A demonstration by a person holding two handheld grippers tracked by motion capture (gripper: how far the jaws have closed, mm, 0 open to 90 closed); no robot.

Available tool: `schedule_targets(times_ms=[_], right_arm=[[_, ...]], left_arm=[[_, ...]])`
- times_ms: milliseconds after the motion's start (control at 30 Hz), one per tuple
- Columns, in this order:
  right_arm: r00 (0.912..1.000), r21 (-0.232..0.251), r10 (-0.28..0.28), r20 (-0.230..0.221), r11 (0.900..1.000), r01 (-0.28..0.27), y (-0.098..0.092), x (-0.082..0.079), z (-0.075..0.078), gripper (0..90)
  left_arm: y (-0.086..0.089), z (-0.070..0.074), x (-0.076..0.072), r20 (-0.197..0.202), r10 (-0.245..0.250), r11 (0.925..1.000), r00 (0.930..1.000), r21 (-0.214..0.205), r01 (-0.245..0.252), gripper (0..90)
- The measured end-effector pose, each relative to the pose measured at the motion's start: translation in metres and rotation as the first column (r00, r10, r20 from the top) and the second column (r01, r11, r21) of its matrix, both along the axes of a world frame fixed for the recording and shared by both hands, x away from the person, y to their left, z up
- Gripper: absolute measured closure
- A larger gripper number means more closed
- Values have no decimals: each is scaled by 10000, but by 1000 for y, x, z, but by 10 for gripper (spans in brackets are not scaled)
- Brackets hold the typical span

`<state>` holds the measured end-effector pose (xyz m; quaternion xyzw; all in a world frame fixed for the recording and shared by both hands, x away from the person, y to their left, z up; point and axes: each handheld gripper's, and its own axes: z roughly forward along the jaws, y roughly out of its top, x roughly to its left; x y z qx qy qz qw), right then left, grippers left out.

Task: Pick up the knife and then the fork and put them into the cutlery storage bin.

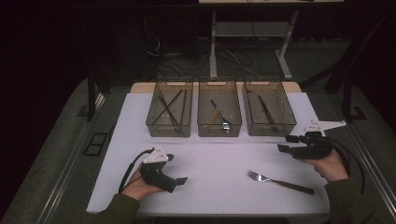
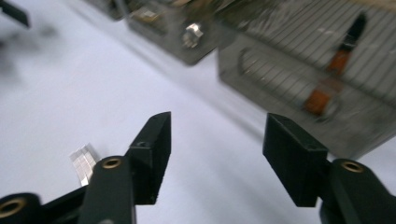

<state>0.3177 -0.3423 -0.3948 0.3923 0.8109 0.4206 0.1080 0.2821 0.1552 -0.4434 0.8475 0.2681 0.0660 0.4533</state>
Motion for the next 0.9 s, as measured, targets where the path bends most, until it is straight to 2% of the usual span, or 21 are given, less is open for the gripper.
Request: schedule_targets(times_ms=[100, 133, 167, 233, 333, 367, 400, 433, 567, 633, 667, 700, 767, 900], right_arm=[[9990, -189, 423, -108, 9989, -425, 4, -16, -4, 475], [9990, -189, 423, -108, 9989, -425, 4, -16, -4, 496], [9978, -311, 638, -176, 9974, -644, 6, -23, -5, 527], [9967, -318, 772, -237, 9964, -780, 6, -26, -6, 537], [9924, -414, 1163, -399, 9922, -1179, 9, -35, -10, 565], [9893, -481, 1325, -606, 9896, -1355, 11, -41, -13, 582], [9893, -481, 1325, -606, 9896, -1355, 11, -41, -13, 582], [9853, -647, 1522, -777, 9854, -1574, 13, -46, -17, 595], [9789, -815, 1798, -976, 9788, -1879, 15, -52, -23, 617], [9741, -1234, 1931, -1173, 9705, -2073, 15, -57, -28, 638], [9741, -1234, 1931, -1173, 9705, -2073, 15, -57, -28, 638], [9713, -1395, 2013, -1267, 9658, -2184, 14, -58, -32, 653], [9698, -1453, 2039, -1339, 9640, -2227, 13, -58, -33, 660], [9621, -1672, 2260, -1528, 9536, -2505, 12, -59, -37, 676]], left_arm=[[0, 0, 0, 7, -54, 10000, 10000, 13, 54, 0], [-1, 0, 0, 6, -54, 10000, 10000, 3, 54, 0], [-1, 0, 0, 17, -76, 10000, 10000, 15, 76, 0], [-1, 0, 0, 15, -83, 10000, 10000, 33, 83, 0], [-1, 0, -1, 28, -93, 10000, 10000, 35, 93, 0], [-1, 1, -1, 26, -91, 10000, 10000, 34, 91, 0], [-1, 1, -1, 31, -90, 10000, 10000, 28, 90, 0], [-1, 1, -1, 33, -109, 9999, 9999, 49, 109, 0], [-2, 0, -1, 2, -91, 10000, 10000, 12, 91, 0], [-2, 0, -1, 1, -106, 9999, 9999, 34, 106, 0], [-2, 0, -1, 7, -115, 9999, 9999, 37, 115, 0], [-2, 0, -1, 5, -115, 9999, 9999, 37, 115, 0], [-2, 0, -1, -6, -122, 9999, 9999, 44, 122, 0], [-2, 0, -1, -7, -151, 9999, 9999, 80, 152, 0]])
